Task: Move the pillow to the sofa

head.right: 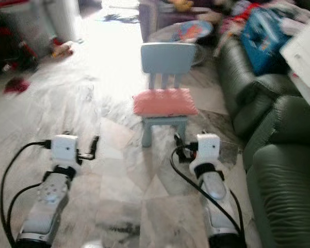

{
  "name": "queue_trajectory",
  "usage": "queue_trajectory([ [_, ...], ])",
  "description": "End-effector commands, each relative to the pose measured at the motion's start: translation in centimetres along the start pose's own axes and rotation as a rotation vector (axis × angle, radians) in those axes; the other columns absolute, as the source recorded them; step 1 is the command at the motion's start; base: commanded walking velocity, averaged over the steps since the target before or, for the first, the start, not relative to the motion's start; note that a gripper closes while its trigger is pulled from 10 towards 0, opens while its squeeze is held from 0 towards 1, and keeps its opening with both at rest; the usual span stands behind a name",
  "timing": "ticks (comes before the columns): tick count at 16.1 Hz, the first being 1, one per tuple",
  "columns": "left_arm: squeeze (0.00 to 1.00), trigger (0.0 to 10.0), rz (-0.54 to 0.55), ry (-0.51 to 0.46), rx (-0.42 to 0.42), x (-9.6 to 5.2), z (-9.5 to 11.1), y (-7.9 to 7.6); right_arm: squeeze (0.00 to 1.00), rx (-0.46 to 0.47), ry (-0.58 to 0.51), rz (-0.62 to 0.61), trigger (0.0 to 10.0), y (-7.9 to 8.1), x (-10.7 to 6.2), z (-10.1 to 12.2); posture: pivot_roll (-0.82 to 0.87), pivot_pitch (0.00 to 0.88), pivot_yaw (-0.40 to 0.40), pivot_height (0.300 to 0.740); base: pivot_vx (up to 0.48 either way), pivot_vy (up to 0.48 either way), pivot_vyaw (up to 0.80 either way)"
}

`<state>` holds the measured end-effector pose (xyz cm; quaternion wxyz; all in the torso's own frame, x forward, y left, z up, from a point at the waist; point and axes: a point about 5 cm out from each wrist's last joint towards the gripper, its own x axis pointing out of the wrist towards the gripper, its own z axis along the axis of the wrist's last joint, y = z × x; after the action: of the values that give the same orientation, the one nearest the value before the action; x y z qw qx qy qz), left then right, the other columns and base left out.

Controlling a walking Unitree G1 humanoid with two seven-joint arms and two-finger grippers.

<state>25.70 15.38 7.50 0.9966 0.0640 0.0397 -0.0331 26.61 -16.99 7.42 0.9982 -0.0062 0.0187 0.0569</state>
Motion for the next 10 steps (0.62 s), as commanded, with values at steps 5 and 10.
queue_trajectory([
  [5, 0.0, 10.0, -0.022, -0.019, -0.013, 0.6, 0.64, -1.45, 0.0, -0.02, 0.013, -0.035, 10.0, -1.15, -0.16, -0.09, 0.0, 0.0, -0.027, 0.74, 0.449, 0.0, 0.0],
  [10, 0.0, 10.0, 0.003, -0.015, -0.01, 0.68, 0.69, -1.37, 0.0, -0.026, 0.008, -0.014, 10.0, -0.76, 0.2, 0.11, 0.0, 0.0, -0.029, 0.74, 0.458, 0.0, 0.0],
])
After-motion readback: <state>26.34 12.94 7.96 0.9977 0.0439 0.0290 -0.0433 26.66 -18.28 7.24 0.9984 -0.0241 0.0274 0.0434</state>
